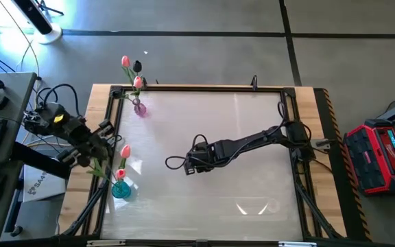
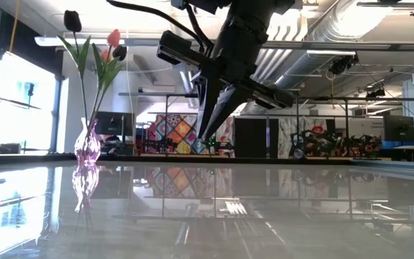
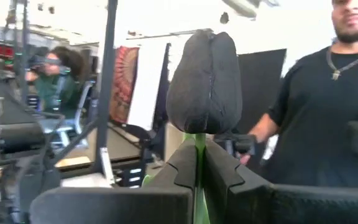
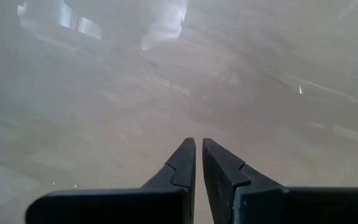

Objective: Sort flowers into vase by color
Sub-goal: Put the middle left black flower into the blue glass vase

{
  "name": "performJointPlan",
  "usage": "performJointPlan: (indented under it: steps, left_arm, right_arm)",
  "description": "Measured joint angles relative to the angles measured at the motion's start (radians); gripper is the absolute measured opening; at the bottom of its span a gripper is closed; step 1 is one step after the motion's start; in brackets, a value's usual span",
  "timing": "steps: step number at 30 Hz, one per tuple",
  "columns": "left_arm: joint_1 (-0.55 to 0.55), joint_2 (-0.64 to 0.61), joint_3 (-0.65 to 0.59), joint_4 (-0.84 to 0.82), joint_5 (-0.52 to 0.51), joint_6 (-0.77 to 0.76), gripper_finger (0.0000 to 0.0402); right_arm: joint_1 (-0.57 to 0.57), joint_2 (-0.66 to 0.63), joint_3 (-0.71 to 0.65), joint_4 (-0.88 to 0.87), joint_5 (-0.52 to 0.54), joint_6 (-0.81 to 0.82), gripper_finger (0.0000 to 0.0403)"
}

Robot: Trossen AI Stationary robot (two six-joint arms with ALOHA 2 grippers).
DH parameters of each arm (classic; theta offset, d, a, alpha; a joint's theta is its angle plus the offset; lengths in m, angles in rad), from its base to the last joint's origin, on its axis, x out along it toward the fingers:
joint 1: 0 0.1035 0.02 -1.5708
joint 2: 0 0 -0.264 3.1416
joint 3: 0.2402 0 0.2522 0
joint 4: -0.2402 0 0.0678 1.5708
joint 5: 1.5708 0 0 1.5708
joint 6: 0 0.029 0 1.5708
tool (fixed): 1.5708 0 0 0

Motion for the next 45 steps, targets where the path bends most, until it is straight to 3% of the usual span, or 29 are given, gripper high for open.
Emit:
performJointPlan:
  steps: [13, 27, 35, 45]
  left_arm:
    - [-0.018, -0.01, -0.138, 0.129, 0.079, -0.052, 0.0]
    - [-0.107, -0.01, -0.165, 0.078, 0.133, -0.018, 0.001]
    - [-0.112, -0.01, -0.165, 0.074, 0.127, -0.059, 0.0048]
    - [-0.112, -0.01, -0.15, 0.076, 0.097, -0.197, 0.0144]
  right_arm:
    - [0.0, 0.0, 0.0, 0.0, -0.013, 0.024, 0.0019]
    - [0.012, 0.0, 0.0, 0.038, -0.021, 0.05, 0.0019]
    - [0.011, 0.0, 0.0, 0.048, -0.021, 0.05, 0.0019]
    - [0.013, 0.0, 0.0, 0.067, -0.021, 0.063, 0.0019]
